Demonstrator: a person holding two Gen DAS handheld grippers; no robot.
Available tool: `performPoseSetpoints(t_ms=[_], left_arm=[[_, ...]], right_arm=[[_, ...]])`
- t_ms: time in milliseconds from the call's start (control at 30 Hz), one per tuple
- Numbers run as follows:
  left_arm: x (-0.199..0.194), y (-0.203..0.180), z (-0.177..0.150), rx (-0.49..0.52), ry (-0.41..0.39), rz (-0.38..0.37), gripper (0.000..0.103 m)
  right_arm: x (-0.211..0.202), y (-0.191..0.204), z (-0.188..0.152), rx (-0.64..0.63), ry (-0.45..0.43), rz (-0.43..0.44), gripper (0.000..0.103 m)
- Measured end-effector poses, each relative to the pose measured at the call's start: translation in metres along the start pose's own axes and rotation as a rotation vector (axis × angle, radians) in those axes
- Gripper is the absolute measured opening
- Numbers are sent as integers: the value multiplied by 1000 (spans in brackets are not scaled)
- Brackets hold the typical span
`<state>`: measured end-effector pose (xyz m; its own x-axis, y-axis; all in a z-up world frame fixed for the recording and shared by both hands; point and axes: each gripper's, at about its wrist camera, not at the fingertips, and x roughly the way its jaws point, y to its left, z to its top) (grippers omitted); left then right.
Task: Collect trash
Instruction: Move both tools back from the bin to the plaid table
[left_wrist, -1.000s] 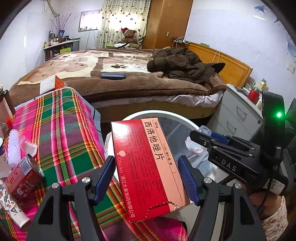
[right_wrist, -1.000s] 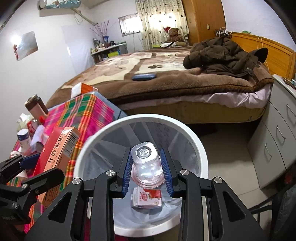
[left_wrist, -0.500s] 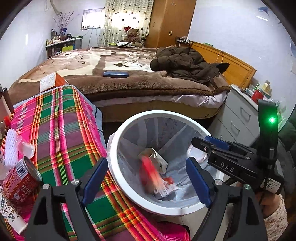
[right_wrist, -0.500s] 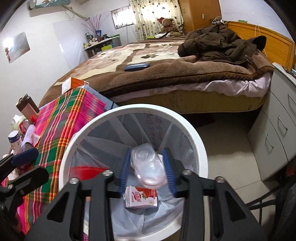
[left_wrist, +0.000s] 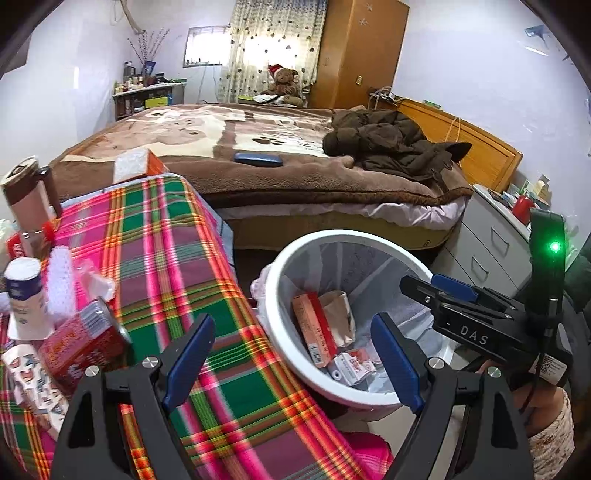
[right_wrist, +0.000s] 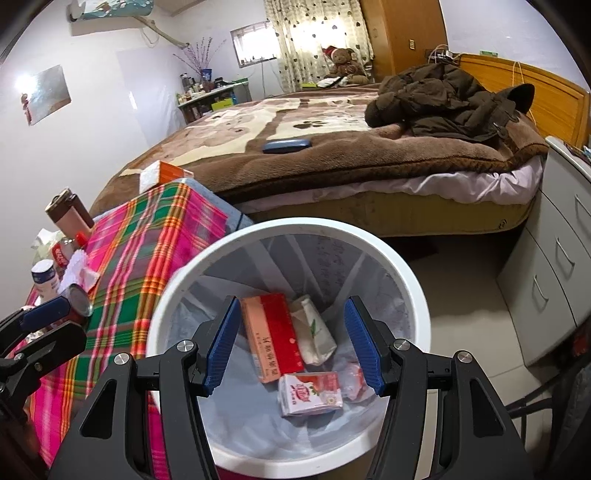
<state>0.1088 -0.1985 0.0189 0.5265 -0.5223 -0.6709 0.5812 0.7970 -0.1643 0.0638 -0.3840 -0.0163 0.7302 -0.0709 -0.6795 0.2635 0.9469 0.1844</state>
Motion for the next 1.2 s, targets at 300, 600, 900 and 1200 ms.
performPoseSetpoints(t_ms=[300,600,900,1200], left_arm=[[-29,31,-9,-59,-45,39,87],[-67,78,-25,-155,-107,125,87],[-98,125,-43,-219,-132,233,87],[-116,161,-58,-274,-140,319,88]], right_arm=[[-15,30,-2,-33,-43,53,60],[-20,68,-9,-82,-53,137,60],[-15,113,-19,-157,-26,226,60],[-13,152,-33,-220,5,294,60]])
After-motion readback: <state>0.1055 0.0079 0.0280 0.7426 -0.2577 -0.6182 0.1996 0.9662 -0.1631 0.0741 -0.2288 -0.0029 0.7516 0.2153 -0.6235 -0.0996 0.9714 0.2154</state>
